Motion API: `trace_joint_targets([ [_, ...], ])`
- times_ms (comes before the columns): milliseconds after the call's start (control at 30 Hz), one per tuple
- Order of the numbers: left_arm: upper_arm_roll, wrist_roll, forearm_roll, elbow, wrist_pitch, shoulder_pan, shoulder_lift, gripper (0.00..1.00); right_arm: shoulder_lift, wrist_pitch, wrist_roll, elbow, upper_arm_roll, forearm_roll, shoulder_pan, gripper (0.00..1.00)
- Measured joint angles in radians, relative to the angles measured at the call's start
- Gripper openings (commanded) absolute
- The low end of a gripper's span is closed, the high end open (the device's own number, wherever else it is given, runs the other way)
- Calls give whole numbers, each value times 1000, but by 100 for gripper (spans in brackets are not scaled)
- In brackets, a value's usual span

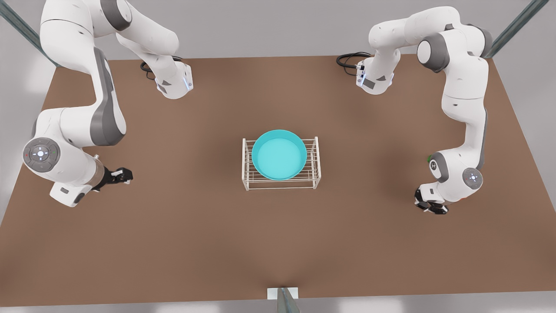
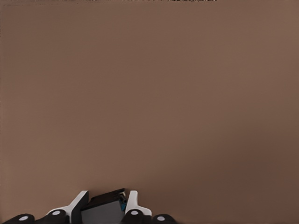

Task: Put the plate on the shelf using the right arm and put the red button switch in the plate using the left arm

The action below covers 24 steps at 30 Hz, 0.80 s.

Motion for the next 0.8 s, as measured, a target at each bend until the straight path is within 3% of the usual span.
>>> trace_joint_targets([
  [100, 4, -11, 12, 6, 7, -14, -9, 34, 0, -4, -12, 1, 2, 0, 11, 100],
  [333, -25, -161, 105, 298, -273, -247, -102, 35, 0, -9, -33, 3, -1, 0, 17, 100],
  [600, -425, -619, 65, 413, -549, -313, -165, 35, 0, -11, -51, 4, -4, 2, 15, 100],
  [800, -495, -968, 41, 475, -591, -387, -160, 35, 0, -12, -60, 4, -4, 3, 15, 100],
])
